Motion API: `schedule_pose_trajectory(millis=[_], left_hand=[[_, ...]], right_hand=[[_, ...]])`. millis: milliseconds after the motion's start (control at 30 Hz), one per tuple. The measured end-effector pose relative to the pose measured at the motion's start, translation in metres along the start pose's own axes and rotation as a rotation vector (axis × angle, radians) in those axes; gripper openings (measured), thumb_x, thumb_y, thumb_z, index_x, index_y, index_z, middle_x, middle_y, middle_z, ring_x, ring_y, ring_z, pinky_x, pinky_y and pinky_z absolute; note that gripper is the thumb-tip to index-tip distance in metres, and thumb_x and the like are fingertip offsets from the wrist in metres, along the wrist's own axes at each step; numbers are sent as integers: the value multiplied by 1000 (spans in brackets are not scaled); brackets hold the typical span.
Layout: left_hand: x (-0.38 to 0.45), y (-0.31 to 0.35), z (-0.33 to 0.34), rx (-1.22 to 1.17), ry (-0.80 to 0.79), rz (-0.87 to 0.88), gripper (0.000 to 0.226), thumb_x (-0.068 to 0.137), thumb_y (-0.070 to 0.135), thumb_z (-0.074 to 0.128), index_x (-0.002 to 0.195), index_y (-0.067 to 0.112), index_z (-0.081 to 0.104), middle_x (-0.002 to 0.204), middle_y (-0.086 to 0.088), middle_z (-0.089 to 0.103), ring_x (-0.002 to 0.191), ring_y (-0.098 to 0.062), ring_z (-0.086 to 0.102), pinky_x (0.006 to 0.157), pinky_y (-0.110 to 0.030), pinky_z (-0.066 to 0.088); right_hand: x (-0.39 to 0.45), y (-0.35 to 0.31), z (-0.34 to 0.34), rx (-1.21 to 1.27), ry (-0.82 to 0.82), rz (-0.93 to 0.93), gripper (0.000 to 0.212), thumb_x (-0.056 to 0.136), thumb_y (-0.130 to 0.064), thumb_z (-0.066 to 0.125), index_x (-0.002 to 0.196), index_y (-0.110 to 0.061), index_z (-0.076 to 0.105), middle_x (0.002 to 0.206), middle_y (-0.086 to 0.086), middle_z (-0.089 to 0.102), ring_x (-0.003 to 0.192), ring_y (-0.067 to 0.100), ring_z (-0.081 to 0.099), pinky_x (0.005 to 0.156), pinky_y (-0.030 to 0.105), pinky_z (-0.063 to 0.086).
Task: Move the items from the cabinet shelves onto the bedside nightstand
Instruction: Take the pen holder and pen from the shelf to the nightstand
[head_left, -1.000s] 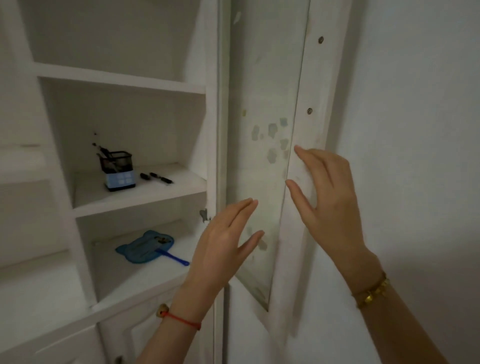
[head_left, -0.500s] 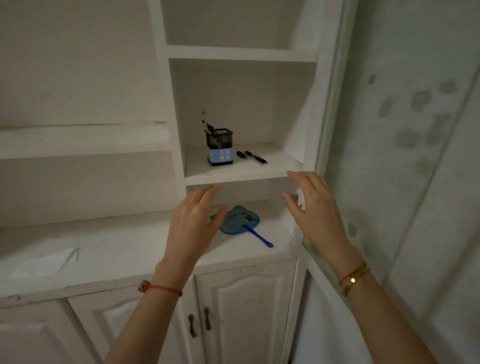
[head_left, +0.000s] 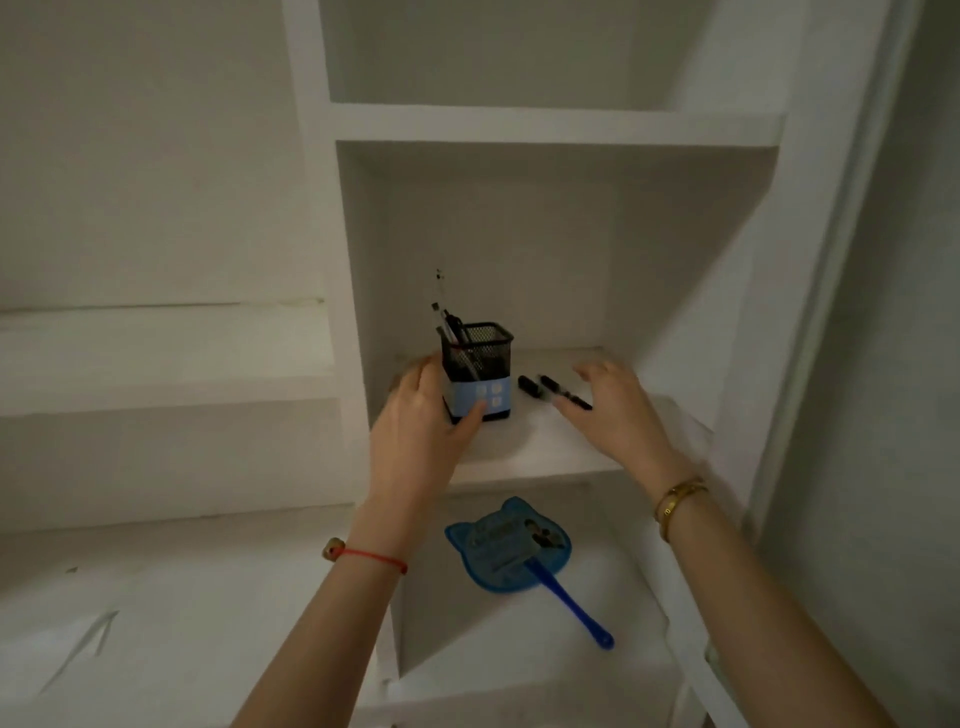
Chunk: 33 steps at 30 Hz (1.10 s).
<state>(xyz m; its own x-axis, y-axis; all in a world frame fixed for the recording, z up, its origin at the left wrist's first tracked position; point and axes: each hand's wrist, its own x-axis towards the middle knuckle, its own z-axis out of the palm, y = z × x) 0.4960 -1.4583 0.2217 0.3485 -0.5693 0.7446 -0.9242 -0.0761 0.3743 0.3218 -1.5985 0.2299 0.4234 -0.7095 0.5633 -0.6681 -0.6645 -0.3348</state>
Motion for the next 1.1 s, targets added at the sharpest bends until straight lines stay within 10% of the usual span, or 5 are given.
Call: schedule_pose_trajectory(millis=[400, 600, 833, 1100], left_hand=[[37, -35, 51, -319, -270, -201, 108, 77, 42, 80, 158, 19, 12, 155, -3, 38, 140, -20, 37, 101, -20, 28], [39, -30, 44, -415, -285, -253, 99, 76, 31, 83, 154, 17, 25, 139, -2, 56, 120, -17, 57, 98, -31, 50], [16, -19, 29, -325, -153, -167, 70, 70, 35, 87, 129, 20, 52, 103, 21, 55, 82, 20, 51, 65, 3, 40], [-26, 5, -9, -235, -27, -127, 78, 69, 45, 84, 133, 20, 49, 120, 4, 62, 103, -10, 60, 80, -17, 48]], right_hand=[[42, 14, 28, 5, -172, 93, 32, 89, -26, 62, 113, -5, 65, 105, 10, 61, 95, 23, 58, 77, 35, 52], [39, 12, 22, 39, -186, 112, 22, 82, -16, 62, 97, -1, 65, 92, 14, 65, 83, 28, 61, 61, 32, 44], [29, 13, 8, 8, -220, 56, 17, 85, -10, 58, 95, -4, 70, 92, 12, 68, 80, 23, 61, 67, 32, 51], [-21, 6, -11, 163, 9, -68, 13, 86, -13, 64, 98, -11, 65, 92, 0, 57, 75, 8, 52, 61, 13, 36]])
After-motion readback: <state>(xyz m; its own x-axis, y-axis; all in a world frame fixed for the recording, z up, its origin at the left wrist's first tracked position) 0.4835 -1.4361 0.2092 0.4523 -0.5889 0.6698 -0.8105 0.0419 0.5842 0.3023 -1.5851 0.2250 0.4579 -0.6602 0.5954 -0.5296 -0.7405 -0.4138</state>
